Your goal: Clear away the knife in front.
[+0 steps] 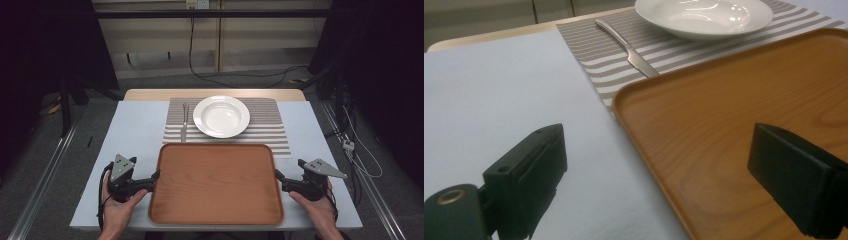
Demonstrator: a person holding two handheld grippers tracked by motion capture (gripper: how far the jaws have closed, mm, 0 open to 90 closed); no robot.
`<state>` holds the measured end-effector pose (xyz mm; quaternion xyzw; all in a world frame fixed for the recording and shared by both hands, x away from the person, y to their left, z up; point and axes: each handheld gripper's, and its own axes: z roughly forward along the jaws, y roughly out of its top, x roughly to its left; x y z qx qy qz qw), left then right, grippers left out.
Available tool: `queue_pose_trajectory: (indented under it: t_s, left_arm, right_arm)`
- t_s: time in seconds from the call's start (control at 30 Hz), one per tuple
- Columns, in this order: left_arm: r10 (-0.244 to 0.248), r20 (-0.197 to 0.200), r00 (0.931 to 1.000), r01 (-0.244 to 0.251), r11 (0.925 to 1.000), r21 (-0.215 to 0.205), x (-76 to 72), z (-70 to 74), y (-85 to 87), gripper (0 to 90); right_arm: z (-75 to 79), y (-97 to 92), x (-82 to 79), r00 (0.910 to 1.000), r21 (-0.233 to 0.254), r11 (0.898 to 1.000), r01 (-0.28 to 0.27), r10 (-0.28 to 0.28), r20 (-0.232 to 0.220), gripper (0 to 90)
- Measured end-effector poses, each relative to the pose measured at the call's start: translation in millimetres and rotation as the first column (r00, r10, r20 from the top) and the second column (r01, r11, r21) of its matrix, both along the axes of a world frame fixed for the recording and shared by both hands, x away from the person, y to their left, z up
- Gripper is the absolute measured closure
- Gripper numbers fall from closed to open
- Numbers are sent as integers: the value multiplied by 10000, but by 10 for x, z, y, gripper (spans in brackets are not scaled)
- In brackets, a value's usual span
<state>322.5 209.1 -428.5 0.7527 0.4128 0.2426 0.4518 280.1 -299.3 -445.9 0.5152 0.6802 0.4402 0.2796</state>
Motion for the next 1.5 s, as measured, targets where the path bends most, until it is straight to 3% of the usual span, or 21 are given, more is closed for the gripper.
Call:
queue_pose_trajectory:
  t_s: [0.33, 0.53, 0.77, 0.93, 1.13, 1.43, 1.5]
  left_arm:
    - [-38, -61, 10000, 38, 10000, -16, 14, 30, -10, 76]
    - [-231, -367, 9991, 222, 9995, -244, 63, 86, -18, 87]
    - [-529, -533, 9972, 528, 9986, -43, 157, 129, -89, 58]
    - [-526, -802, 9954, 529, 9986, 12, 289, 161, -128, 61]
    - [-421, -807, 9959, 443, 9987, 251, 492, 223, -202, 65]
    - [-483, -710, 9963, 500, 9985, 228, 698, 315, -306, 69]
    - [-537, -718, 9960, 568, 9975, 414, 794, 356, -367, 69]
  right_arm:
    - [-6, -21, -1, 10000, 28, 10000, 19, -19, -81, 80]
    - [-12, -20, 4, 9999, 26, 10000, -38, 38, -128, 83]
    - [-8, -14, 5, 9999, 27, 10000, -35, 35, -123, 85]
    - [-4, 7, 14, 9999, -14, 9999, -106, 105, -112, 85]
    - [-9, 5, 15, 9999, 2, 10000, -88, 88, -147, 87]
    - [-16, -14, 7, 9998, 73, 9999, -99, 100, -181, 87]
    - [-19, -19, 11, 9998, 78, 9999, -113, 114, -184, 88]
